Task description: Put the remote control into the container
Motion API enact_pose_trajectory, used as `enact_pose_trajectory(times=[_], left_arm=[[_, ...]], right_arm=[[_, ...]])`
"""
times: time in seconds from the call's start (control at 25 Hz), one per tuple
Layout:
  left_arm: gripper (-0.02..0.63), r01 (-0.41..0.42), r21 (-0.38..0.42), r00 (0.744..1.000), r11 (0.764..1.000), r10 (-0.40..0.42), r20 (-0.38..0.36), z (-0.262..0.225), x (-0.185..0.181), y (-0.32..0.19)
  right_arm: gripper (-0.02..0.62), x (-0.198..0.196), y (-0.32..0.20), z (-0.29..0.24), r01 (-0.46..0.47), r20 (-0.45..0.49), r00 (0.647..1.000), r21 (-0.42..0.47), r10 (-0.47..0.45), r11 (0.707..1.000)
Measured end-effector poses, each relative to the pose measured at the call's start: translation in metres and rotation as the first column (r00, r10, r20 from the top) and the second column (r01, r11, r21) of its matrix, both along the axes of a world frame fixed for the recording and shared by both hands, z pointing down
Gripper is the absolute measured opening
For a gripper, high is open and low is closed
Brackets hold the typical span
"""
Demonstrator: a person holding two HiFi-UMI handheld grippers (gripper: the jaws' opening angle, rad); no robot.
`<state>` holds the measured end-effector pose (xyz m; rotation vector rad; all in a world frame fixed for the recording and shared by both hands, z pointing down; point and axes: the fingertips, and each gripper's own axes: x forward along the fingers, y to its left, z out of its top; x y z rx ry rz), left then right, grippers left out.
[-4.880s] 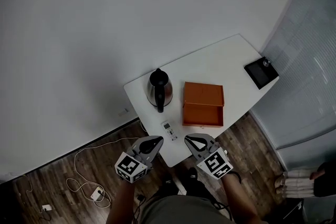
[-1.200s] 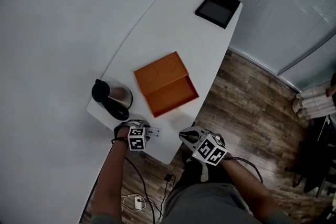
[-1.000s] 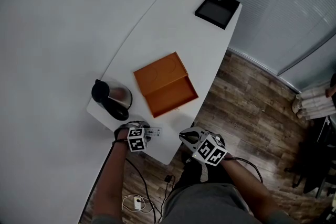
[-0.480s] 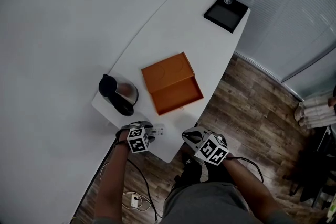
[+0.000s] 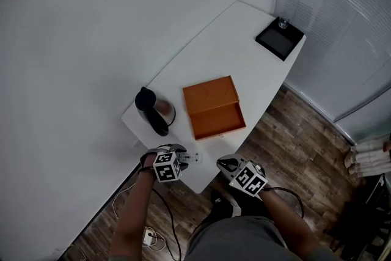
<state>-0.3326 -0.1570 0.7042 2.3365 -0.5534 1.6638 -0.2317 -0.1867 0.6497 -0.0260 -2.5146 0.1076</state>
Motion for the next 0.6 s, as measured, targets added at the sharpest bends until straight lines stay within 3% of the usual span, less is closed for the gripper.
enact_pose_trajectory(times=[0.2, 0.6], left_arm=[[0.222, 0.076, 0.088, 0.997, 0.993, -0.073, -0.034, -0.033, 0.01, -0.018], [0.222, 0.215, 0.208, 0.966, 0.954, -0.177, -0.189, -0.095, 0.027, -0.033]], right_arm=[[0.017, -0.003, -0.001, -0.009, -0.006, 0.037, 0.999, -0.008, 0.006, 1.0], [0.017, 0.023, -0.027, -0.043, -0.04, 0.07, 0.997, 0.048, 0.036, 0.998]])
